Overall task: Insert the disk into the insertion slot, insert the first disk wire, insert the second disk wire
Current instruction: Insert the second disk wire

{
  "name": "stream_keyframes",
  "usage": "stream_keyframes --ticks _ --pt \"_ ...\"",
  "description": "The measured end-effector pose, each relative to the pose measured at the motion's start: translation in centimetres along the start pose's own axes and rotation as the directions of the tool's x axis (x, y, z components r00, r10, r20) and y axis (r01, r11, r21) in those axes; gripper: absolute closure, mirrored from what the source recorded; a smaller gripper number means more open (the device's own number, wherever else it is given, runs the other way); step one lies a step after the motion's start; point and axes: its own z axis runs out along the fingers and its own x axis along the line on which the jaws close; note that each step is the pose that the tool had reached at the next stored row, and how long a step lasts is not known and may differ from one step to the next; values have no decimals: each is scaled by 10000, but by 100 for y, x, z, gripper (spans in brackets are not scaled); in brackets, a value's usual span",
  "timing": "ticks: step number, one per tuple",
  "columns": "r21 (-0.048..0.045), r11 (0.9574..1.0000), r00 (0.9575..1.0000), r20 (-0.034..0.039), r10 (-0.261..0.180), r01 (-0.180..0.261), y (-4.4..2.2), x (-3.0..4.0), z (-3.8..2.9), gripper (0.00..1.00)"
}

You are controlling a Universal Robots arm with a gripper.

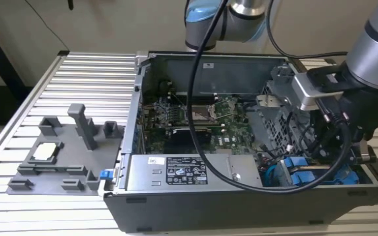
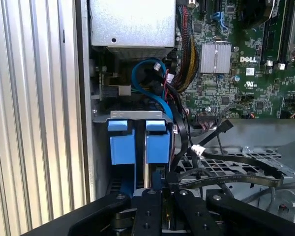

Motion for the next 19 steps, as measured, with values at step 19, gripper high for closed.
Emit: stream_keyframes --ticks 19 --pt "-61 9995 9988 369 318 -316 -53 53 61 84"
